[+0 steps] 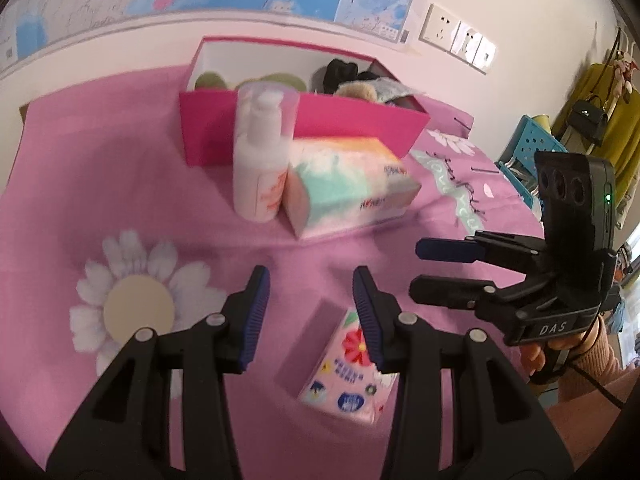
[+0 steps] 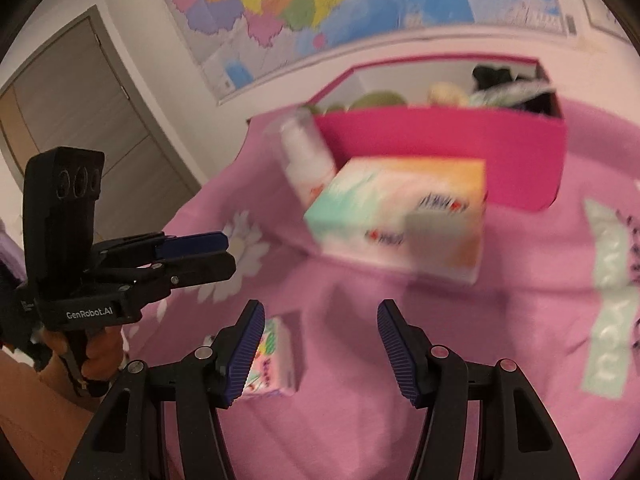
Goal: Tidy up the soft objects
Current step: 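Reach the right gripper to the pink floral tissue pack and close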
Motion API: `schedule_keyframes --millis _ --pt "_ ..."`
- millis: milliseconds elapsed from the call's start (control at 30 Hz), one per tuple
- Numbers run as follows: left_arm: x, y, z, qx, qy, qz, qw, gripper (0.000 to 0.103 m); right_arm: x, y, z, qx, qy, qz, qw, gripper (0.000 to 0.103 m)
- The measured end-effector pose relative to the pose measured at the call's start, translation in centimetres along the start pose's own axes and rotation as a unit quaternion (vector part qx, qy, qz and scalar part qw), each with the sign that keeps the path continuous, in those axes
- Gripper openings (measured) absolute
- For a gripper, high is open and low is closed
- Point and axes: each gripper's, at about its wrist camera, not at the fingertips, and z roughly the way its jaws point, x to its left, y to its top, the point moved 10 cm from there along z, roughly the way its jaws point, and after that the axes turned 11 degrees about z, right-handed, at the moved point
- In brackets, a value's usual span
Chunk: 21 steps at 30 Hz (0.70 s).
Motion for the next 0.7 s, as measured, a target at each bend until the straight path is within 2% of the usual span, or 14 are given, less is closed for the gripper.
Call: schedule_keyframes --millis 267,533,700 --pt "0.2 -2.7 -0.5 0.025 -0.01 -0.012 0.9996 0.045 0.7 -1.9 1.5 0.024 0.014 0.011 1.0 0.06" --pt "-0.8 -5.6 -0.9 0.054 -0.048 -0.026 0.997 0.045 2.1 -2.6 2.6 0.043 0.031 0.008 0.999 0.06" --pt "-2.0 -7.3 -1.0 0.068 -0.089 -0.043 0.9928 0.045 2.3 -2.7 3.2 0.05 0.035 0.007 0.998 0.06"
